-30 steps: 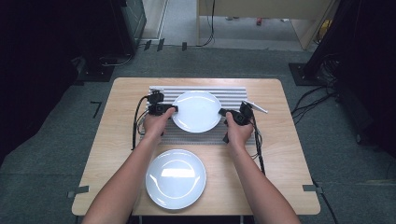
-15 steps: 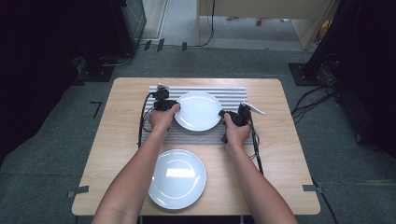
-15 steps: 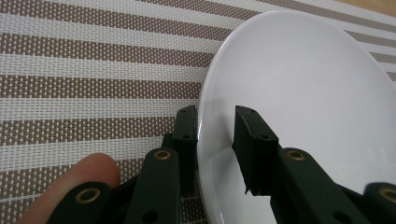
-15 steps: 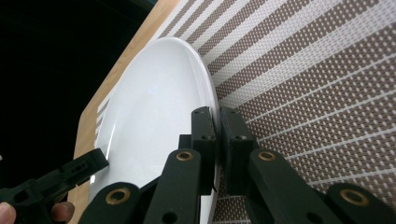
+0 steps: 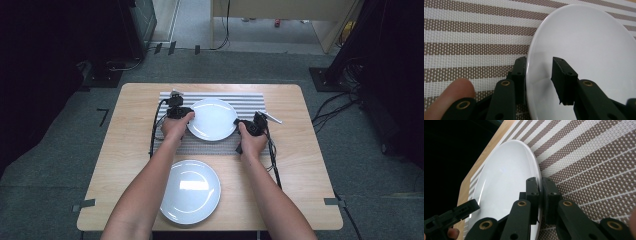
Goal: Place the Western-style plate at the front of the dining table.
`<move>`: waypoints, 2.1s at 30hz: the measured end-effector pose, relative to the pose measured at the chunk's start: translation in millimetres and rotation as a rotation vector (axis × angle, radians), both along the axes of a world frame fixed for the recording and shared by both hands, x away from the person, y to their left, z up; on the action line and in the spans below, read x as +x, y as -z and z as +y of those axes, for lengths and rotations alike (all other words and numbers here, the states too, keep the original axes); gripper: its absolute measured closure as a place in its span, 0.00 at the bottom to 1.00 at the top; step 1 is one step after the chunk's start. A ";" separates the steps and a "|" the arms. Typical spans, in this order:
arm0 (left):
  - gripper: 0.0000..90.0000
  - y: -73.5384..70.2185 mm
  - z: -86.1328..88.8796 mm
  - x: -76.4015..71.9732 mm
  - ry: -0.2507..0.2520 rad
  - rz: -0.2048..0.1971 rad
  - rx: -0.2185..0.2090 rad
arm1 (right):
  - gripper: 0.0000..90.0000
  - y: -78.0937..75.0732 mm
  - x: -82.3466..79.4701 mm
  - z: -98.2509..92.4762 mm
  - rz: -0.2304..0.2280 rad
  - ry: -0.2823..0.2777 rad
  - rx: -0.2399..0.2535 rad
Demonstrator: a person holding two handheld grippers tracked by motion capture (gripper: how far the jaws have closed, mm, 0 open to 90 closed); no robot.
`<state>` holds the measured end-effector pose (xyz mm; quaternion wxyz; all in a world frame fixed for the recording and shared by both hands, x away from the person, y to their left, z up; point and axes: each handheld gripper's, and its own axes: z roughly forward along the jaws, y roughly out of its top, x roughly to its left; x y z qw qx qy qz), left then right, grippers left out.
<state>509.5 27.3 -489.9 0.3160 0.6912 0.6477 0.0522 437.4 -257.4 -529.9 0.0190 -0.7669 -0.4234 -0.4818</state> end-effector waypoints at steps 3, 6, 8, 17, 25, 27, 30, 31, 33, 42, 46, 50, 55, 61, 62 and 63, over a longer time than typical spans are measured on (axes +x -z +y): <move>0.68 1.0 -0.3 0.0 0.007 0.006 -0.008 | 0.93 -0.1 -0.4 -0.3 -0.009 -0.016 -0.013; 0.64 1.1 -1.6 -0.9 0.017 0.002 -0.004 | 0.85 -1.7 -1.2 0.3 -0.023 -0.025 -0.031; 0.62 -0.1 -1.2 -1.6 0.023 -0.005 -0.002 | 0.78 -3.3 -1.8 0.5 -0.035 -0.026 -0.055; 0.50 -12.2 1.5 -13.9 0.084 -0.118 0.039 | 0.64 -12.6 -5.4 -6.7 -0.095 -0.045 -0.147; 0.50 -27.1 18.1 -31.1 0.088 -0.210 -0.011 | 0.55 -29.9 -15.5 -4.0 -0.146 -0.100 -0.300; 0.49 -29.9 23.1 -35.1 0.090 -0.230 -0.015 | 0.55 -33.8 -17.7 -3.8 -0.158 -0.106 -0.312; 0.49 -35.9 29.9 -42.4 0.111 -0.233 -0.006 | 0.52 -41.2 -21.5 -3.3 -0.192 -0.104 -0.354; 0.49 -37.8 31.6 -45.0 0.119 -0.237 -0.006 | 0.50 -43.9 -23.0 -3.4 -0.205 -0.103 -0.372; 0.47 -40.5 35.0 -49.2 0.132 -0.241 -0.012 | 0.48 -46.9 -24.8 -4.0 -0.214 -0.105 -0.376; 0.29 -51.5 53.2 -71.6 0.153 -0.291 -0.030 | 0.43 -64.9 -38.5 -6.6 -0.230 -0.203 -0.407; 0.25 -56.1 57.0 -81.1 0.182 -0.311 -0.005 | 0.35 -72.5 -46.8 -9.7 -0.251 -0.269 -0.435; 0.23 -62.3 59.7 -92.5 0.203 -0.338 0.002 | 0.33 -79.0 -56.7 -13.8 -0.277 -0.282 -0.486; 0.21 -66.2 66.1 -105.5 0.209 -0.361 -0.009 | 0.31 -80.0 -66.0 -21.2 -0.290 -0.286 -0.498; 0.18 -65.1 78.3 -121.2 0.211 -0.367 -0.010 | 0.29 -81.5 -79.4 -30.7 -0.297 -0.288 -0.553; 0.18 -65.1 79.9 -123.0 0.207 -0.367 -0.011 | 0.29 -82.3 -82.1 -33.1 -0.300 -0.287 -0.561; 0.17 -65.1 83.0 -125.8 0.203 -0.369 -0.011 | 0.29 -82.8 -83.6 -34.5 -0.301 -0.288 -0.559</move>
